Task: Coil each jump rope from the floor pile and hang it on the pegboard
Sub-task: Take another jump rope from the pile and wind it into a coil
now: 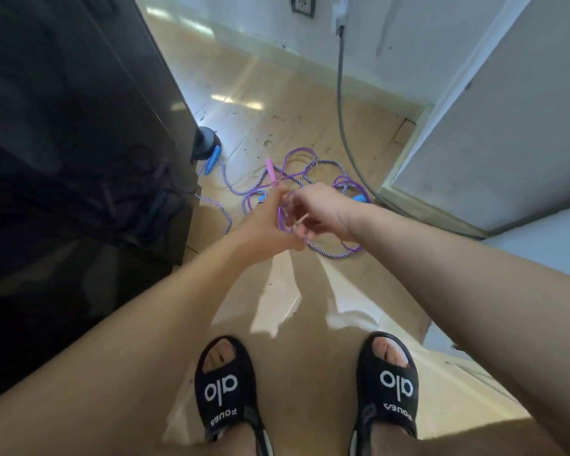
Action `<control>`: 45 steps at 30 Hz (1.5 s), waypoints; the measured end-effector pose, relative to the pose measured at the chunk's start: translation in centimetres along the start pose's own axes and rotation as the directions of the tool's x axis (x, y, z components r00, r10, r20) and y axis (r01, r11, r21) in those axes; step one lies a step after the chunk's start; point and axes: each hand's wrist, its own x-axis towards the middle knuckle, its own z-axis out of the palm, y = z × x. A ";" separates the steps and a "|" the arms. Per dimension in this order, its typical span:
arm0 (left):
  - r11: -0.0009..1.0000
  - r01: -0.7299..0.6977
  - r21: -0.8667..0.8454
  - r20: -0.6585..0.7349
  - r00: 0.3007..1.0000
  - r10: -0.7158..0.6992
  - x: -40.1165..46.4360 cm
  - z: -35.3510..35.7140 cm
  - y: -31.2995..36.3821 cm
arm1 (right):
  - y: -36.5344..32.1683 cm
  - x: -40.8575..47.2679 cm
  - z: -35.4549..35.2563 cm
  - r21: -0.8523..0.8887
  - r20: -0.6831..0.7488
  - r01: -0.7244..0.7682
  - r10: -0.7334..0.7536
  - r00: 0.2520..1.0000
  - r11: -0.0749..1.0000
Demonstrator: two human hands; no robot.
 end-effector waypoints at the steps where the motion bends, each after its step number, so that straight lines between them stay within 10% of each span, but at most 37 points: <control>1: 0.999 -0.030 -0.041 0.005 1.000 0.031 -1.1 -0.4 1.0 | -1.0 -1.5 0.2 0.034 -0.002 0.013 -0.013 1.000 0.999; 10: 0.978 -0.168 0.120 -0.002 0.986 0.170 -11.5 -2.4 6.7 | -5.5 -14.5 2.6 0.289 -0.088 0.249 -0.233 0.968 0.924; 17: 0.955 -0.199 0.221 -0.046 0.976 0.214 -17.2 -4.0 7.0 | -6.6 -19.9 -0.5 0.405 -0.465 0.414 -0.206 0.861 0.815; 21: 0.966 -0.218 0.138 -0.040 0.973 0.226 -17.3 -3.8 6.3 | -6.7 -20.5 -1.6 0.553 -0.384 0.413 -0.219 0.897 0.724; 29: 0.970 -0.241 0.003 0.053 0.969 0.241 -14.7 -3.0 8.1 | -7.5 -18.8 1.5 0.280 -0.001 0.390 -0.406 0.914 0.877; 37: 0.968 -0.186 0.170 0.032 0.983 0.183 -12.4 -4.3 7.0 | -7.4 -16.9 -2.3 0.144 -0.284 0.497 -0.445 0.849 0.856; 40: 0.956 -0.189 0.225 -0.032 0.979 0.201 -12.2 -5.1 6.9 | -6.4 -15.8 -5.5 -0.264 -0.515 0.346 -0.435 0.738 0.900; 43: 0.946 -0.208 0.248 -0.077 0.969 0.233 -12.3 -5.0 7.8 | -4.9 -15.0 -6.5 -0.605 -0.490 0.022 -0.395 0.777 0.796; 45: 0.934 -0.218 0.283 -0.084 0.964 0.251 -12.3 -4.5 8.4 | -5.2 -15.2 -5.3 -0.592 -0.393 0.163 -0.459 0.797 0.789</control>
